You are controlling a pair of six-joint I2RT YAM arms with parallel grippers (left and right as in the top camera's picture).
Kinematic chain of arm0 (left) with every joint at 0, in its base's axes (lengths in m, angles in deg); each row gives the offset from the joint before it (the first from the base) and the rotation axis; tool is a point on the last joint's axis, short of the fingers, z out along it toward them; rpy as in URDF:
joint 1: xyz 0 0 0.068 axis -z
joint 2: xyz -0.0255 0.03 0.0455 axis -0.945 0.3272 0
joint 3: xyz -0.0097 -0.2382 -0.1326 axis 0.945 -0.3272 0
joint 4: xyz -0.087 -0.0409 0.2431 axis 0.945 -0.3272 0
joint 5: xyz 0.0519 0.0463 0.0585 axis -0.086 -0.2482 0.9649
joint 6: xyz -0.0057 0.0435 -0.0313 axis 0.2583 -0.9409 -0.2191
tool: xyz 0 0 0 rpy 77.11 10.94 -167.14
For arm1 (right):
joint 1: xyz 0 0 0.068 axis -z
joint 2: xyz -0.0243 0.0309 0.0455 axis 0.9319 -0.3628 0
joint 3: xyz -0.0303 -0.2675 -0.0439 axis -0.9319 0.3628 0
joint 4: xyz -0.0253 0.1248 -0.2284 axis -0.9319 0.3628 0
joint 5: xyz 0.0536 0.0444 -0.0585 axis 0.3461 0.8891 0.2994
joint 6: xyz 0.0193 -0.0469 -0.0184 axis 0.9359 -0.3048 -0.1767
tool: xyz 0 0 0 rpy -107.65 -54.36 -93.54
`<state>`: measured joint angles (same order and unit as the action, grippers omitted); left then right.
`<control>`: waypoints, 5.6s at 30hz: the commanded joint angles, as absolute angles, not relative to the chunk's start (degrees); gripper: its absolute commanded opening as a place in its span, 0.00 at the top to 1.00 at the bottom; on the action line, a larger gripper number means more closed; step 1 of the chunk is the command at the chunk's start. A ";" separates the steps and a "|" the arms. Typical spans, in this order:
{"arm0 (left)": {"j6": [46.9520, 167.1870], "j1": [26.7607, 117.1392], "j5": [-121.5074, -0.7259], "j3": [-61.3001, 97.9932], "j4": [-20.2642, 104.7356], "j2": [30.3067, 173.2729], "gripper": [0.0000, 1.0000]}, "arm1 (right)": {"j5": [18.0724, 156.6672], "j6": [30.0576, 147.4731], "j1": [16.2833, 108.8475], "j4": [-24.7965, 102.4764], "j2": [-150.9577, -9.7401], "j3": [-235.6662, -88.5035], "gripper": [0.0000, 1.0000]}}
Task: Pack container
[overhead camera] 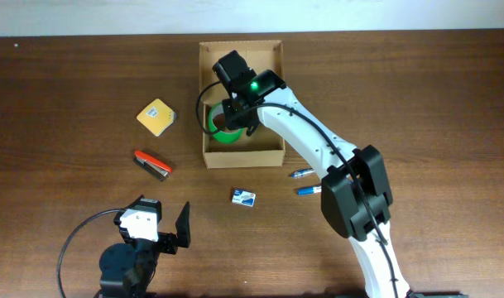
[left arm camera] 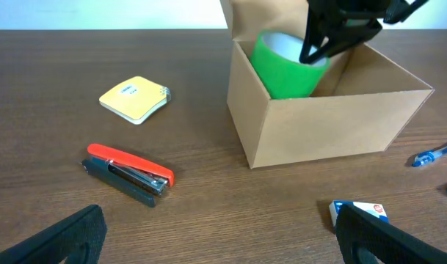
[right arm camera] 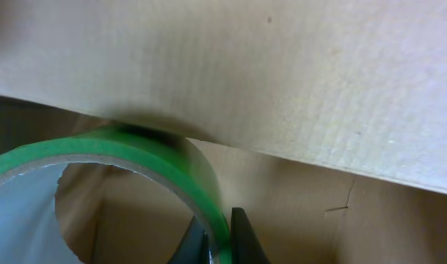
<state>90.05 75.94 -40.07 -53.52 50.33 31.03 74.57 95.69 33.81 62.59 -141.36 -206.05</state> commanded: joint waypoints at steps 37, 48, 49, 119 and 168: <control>89.18 76.00 -39.87 -54.04 50.51 30.48 0.01 | 76.21 93.25 33.11 70.85 -129.43 -207.16 0.63; 89.18 76.00 -39.87 -54.04 50.51 30.48 0.00 | 76.06 89.62 33.16 77.89 -114.04 -207.16 0.54; 89.18 76.00 -39.87 -54.04 50.51 30.48 0.01 | 76.06 89.60 33.18 79.09 -112.99 -207.16 0.53; 86.43 76.00 -43.74 0.45 47.30 89.17 0.00 | 72.39 84.33 33.20 83.35 -73.87 -160.00 0.01; 86.47 76.00 -38.89 0.45 43.84 98.22 0.00 | 70.03 81.29 33.11 75.70 -43.73 -150.88 0.01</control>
